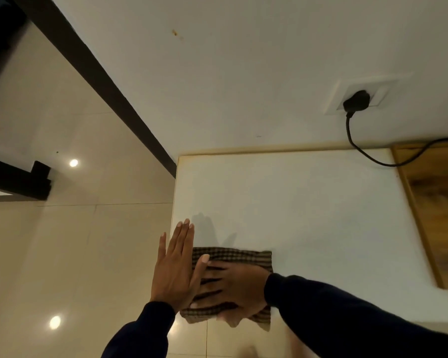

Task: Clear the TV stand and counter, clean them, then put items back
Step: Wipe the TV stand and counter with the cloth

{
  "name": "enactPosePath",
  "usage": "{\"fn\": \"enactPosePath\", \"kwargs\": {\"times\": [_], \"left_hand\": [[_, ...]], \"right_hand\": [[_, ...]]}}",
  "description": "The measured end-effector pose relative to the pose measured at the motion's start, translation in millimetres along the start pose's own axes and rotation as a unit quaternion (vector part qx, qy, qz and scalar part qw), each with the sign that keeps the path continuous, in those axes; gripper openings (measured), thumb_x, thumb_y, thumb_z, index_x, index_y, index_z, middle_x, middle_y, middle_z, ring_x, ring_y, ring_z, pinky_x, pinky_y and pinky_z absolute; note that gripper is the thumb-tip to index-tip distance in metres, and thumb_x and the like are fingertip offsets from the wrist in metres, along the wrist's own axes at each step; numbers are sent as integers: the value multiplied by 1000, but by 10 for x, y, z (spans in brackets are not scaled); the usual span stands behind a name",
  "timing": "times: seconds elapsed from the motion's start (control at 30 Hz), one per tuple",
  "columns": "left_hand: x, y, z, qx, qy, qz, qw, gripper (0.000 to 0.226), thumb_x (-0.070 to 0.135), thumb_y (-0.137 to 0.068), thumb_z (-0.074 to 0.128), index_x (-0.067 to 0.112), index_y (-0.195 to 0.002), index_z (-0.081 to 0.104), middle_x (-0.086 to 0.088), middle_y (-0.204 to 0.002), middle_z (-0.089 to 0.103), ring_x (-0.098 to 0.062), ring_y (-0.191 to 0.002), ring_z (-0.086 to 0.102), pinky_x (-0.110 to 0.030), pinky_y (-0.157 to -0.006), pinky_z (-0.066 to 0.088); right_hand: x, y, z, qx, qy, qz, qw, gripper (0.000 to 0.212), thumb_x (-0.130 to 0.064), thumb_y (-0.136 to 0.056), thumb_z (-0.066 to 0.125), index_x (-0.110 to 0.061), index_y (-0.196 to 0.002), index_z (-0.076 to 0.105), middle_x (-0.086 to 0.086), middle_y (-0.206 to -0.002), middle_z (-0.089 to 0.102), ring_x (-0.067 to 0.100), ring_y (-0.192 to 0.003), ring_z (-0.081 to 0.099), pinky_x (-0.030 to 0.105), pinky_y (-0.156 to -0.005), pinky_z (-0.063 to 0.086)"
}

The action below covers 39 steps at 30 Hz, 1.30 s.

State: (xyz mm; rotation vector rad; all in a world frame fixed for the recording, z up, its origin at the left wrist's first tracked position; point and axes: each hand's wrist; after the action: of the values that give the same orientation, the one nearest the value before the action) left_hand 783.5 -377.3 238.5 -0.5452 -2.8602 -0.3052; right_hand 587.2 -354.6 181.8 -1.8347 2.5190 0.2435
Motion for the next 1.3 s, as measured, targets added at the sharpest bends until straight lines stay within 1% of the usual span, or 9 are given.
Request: {"fn": "enactPosePath", "kwargs": {"times": [0.13, 0.4, 0.53, 0.7, 0.8, 0.9, 1.07, 1.2, 1.3], "left_hand": [[106, -86, 15, 3, 7, 0, 1000, 73, 56, -104, 5, 10, -159, 15, -3, -168, 10, -15, -155, 3, -51, -125, 9], [308, -315, 136, 5, 14, 0, 1000, 73, 57, -104, 7, 9, -159, 19, -3, -167, 14, -15, -155, 4, -52, -125, 11], [385, -442, 253, 17, 41, -18, 999, 72, 57, -103, 7, 13, -159, 19, 0, -167, 14, -11, -155, 3, -49, -126, 8], [492, -568, 337, 26, 74, -30, 996, 73, 59, -102, 4, 15, -159, 20, 1, -167, 16, -10, -155, 4, -46, -127, 6], [537, -601, 319, 25, 82, -7, 996, 73, 58, -103, 5, 13, -159, 19, 1, -167, 15, -10, -155, 3, -45, -126, 6], [536, -601, 278, 25, 81, 15, 996, 70, 55, -104, 8, 12, -159, 20, 0, -167, 15, -12, -155, 5, -48, -126, 9], [539, -571, 200, 23, 76, 18, 997, 74, 57, -103, 3, 12, -159, 20, -2, -167, 16, -14, -155, 6, -50, -126, 10], [619, -538, 218, 32, 97, -11, 995, 74, 59, -102, 2, 13, -159, 17, -1, -167, 16, -13, -155, 6, -48, -126, 9], [682, -502, 252, 36, 106, -12, 994, 74, 58, -102, 3, 13, -159, 18, -1, -167, 17, -13, -155, 7, -47, -126, 8]], "right_hand": [[466, 105, -27, 12, -75, 59, 995, 57, -56, -104, 39, -33, -156, 36, -4, -165, 32, 25, -157, 10, 50, -128, 1], [1609, 644, -72, 33, -88, 289, 953, 61, -61, -106, 23, -38, -161, 15, -7, -169, 14, 23, -158, 4, 50, -127, 0], [1720, 935, -42, 66, -97, 444, 888, 64, -62, -104, 23, -36, -162, 15, -5, -170, 14, 25, -158, 7, 52, -127, 5], [1171, 876, 8, 112, -111, 635, 757, 71, -65, -102, 26, -28, -162, 20, 3, -170, 17, 32, -157, 11, 54, -126, 8], [761, 753, 2, 116, -117, 659, 734, 76, -66, -101, 27, -22, -163, 20, 9, -170, 15, 36, -157, 9, 57, -125, 8], [310, 606, -34, 88, -141, 631, 757, 77, -66, -101, 23, -22, -163, 15, 10, -171, 10, 37, -157, 5, 59, -124, 9], [-431, 504, 4, 52, -182, 525, 830, 73, -66, -102, 24, -27, -163, 13, 2, -172, 4, 30, -158, -5, 57, -123, 13], [-742, 888, 139, 8, -166, 377, 911, 70, -64, -103, 27, -32, -163, 11, -1, -172, 0, 30, -158, -3, 55, -125, 5], [-572, 1149, 175, -28, -134, 264, 955, 73, -64, -101, 33, -34, -163, 9, -1, -172, 1, 31, -158, -4, 54, -127, 0]]}}
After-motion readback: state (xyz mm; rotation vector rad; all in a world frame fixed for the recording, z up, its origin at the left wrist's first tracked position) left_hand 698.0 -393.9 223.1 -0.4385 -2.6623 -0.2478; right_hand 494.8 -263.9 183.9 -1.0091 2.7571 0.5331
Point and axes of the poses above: each hand's wrist, its own y-axis away from the middle knuckle, its own z-axis out of the palm, x = y × z
